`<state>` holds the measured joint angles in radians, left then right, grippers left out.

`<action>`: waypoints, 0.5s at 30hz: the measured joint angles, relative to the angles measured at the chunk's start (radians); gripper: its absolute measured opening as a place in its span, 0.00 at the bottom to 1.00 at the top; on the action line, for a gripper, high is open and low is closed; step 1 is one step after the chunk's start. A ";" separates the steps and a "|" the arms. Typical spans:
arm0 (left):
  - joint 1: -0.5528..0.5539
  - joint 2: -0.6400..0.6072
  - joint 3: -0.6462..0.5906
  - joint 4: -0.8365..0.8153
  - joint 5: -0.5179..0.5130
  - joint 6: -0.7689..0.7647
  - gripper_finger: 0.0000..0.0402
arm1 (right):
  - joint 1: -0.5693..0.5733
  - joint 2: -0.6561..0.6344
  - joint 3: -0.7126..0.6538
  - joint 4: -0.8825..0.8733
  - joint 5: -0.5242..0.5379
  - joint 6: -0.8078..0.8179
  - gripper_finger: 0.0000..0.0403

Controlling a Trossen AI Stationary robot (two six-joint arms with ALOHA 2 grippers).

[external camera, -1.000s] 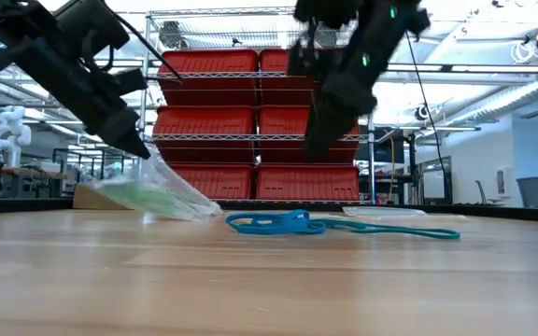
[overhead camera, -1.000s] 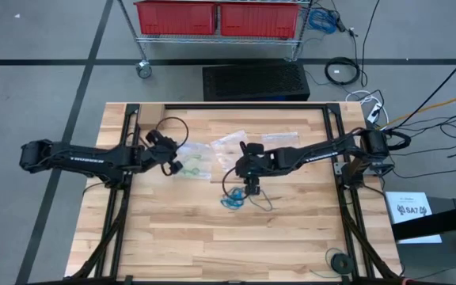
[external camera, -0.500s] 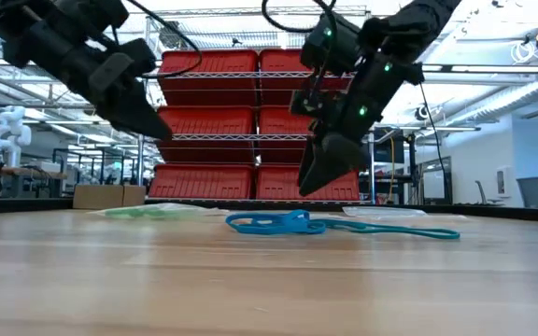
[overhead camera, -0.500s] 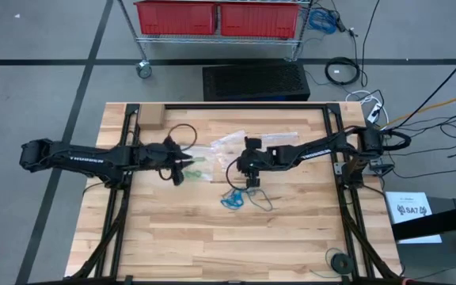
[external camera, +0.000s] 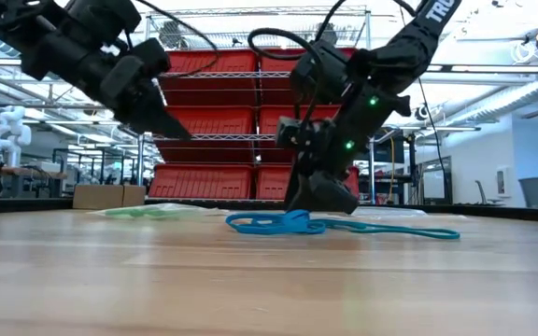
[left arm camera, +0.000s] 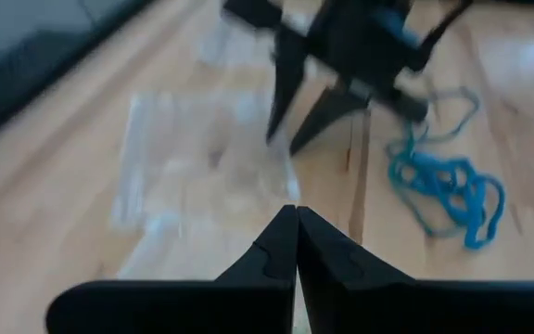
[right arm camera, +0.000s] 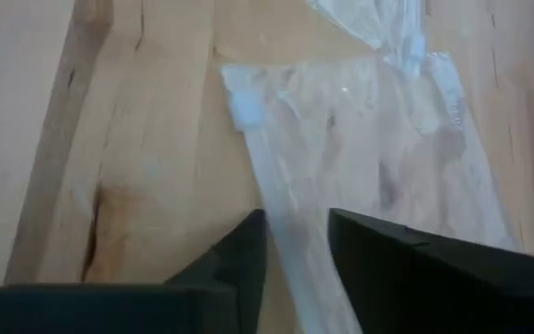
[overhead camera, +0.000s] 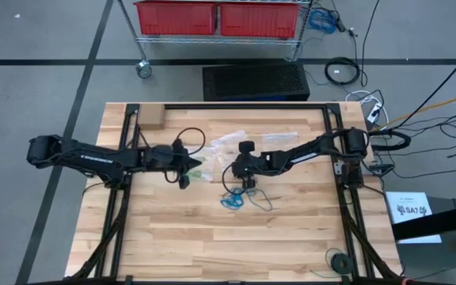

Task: Sort rubber bands
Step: Open the center transparent zip bag

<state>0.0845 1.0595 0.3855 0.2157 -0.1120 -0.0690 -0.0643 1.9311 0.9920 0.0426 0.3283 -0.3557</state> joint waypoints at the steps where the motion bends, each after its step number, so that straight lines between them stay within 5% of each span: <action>1: 0.000 -0.002 0.000 0.017 0.000 0.007 0.03 | -0.001 0.003 0.000 0.001 -0.002 0.000 0.16; 4: 0.000 -0.002 0.000 0.065 0.000 0.032 0.04 | 0.006 0.006 0.000 0.001 -0.002 -0.015 0.03; 15: 0.000 -0.002 0.000 0.198 0.002 0.161 0.08 | 0.091 -0.067 0.273 -0.431 0.009 0.143 0.00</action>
<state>0.0845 1.0576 0.3855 0.4137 -0.1095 0.0921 0.0271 1.8644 1.2646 -0.3880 0.3371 -0.2129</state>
